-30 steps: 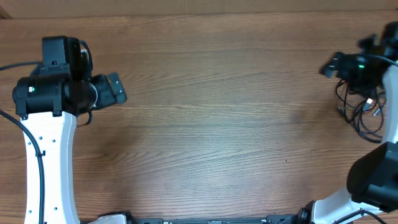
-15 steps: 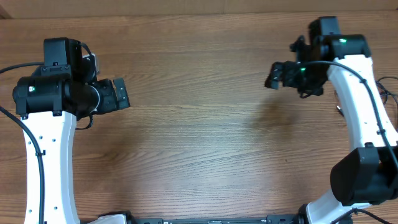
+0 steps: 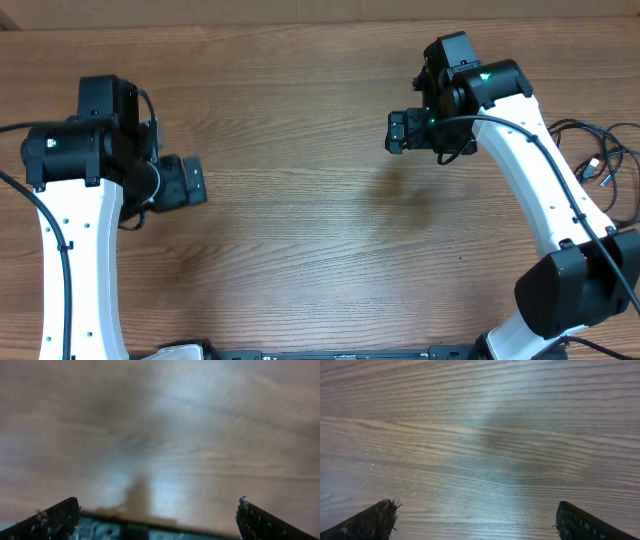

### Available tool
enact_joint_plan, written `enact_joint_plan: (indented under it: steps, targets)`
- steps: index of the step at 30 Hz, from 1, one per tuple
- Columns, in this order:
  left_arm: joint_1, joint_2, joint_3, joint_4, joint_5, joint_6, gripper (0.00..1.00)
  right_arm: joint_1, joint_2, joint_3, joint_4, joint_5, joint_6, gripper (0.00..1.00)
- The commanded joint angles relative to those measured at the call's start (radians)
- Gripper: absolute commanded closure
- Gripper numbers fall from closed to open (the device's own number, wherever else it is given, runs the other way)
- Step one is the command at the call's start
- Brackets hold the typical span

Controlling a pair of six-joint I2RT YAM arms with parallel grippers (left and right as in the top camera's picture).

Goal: Untangle cables

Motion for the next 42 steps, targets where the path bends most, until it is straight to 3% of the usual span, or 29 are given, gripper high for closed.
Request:
enact_joint_plan:
  steps: [1,9,17,22,42]
  targets:
    - [-0.002,0.001,-0.024,-0.038,-0.043,-0.008,0.01,-0.004,-0.098,-0.031,0.018,0.027,0.022,0.00]
    - [-0.002,-0.187,-0.133,0.055,-0.043,0.002,0.00,-0.004,-0.395,-0.261,0.167,0.115,0.048,0.00]
    - [-0.002,-0.644,-0.398,0.354,-0.029,0.047,0.00,-0.004,-0.810,-0.586,0.365,0.231,0.137,0.00]
    - [-0.002,-0.835,-0.480,0.426,-0.028,0.046,0.00,-0.004,-0.991,-0.640,0.363,0.335,0.175,0.00]
    - [-0.002,-0.892,-0.480,0.269,-0.029,0.046,0.01,-0.004,-1.048,-0.640,0.337,0.335,0.175,0.00]
